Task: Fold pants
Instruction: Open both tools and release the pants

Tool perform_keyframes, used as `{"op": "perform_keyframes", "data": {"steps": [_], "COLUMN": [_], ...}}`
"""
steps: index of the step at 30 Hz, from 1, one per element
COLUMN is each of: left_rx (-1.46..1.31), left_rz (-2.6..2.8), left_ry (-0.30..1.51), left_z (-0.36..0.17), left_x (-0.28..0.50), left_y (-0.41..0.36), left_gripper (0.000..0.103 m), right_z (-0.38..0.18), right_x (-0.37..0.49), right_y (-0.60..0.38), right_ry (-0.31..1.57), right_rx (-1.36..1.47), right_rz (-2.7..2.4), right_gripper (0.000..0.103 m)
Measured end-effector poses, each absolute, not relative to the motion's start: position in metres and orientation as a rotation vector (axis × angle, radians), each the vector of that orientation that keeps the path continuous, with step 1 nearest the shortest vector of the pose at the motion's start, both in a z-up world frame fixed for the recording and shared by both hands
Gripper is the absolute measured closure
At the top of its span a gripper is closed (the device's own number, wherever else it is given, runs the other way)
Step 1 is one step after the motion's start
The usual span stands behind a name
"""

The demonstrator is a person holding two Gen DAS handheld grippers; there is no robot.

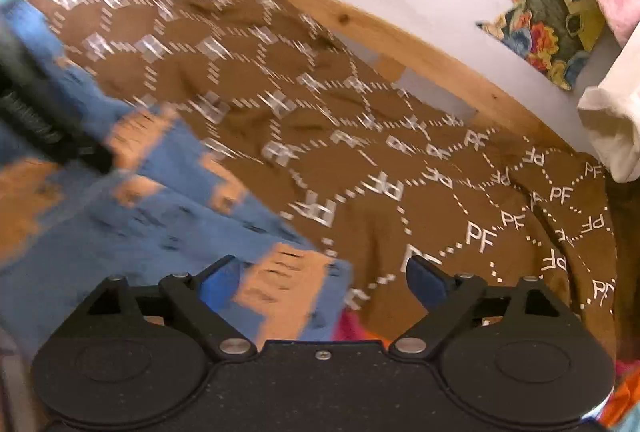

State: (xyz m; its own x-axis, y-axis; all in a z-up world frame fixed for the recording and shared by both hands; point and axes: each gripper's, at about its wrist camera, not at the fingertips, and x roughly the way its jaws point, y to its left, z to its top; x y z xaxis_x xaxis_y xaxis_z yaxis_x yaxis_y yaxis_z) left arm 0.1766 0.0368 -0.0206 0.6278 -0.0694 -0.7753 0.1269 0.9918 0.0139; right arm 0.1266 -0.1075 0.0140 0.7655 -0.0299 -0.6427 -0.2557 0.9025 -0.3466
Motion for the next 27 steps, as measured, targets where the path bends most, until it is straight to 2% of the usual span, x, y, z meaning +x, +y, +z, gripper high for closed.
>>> {"op": "perform_keyframes", "data": {"steps": [3, 7, 12, 18, 24, 27], "left_rx": [0.053, 0.06, 0.069, 0.112, 0.09, 0.095], "left_rz": [-0.12, -0.062, -0.083, -0.016, 0.009, -0.028], "left_ry": [0.872, 0.877, 0.827, 0.874, 0.909, 0.837], "left_z": [-0.022, -0.006, 0.006, -0.023, -0.011, 0.007], "left_x": [0.172, 0.15, 0.103, 0.081, 0.081, 0.064], "left_y": [0.046, 0.051, 0.046, 0.038, 0.04, 0.045], "left_gripper": [0.033, 0.031, 0.024, 0.022, 0.022, 0.023], "right_z": [0.003, 0.025, 0.057, 0.024, 0.035, 0.047], "right_x": [0.144, 0.133, 0.078, 0.039, 0.036, 0.031], "right_y": [-0.132, -0.151, -0.13, -0.104, -0.121, -0.124], "right_ry": [0.735, 0.729, 0.677, 0.679, 0.667, 0.592], "right_rx": [-0.405, -0.334, -0.308, -0.565, -0.474, -0.403], "right_rz": [0.075, 0.028, 0.217, 0.279, 0.242, 0.262], "right_gripper": [0.004, 0.011, 0.005, 0.001, 0.001, 0.001]}}
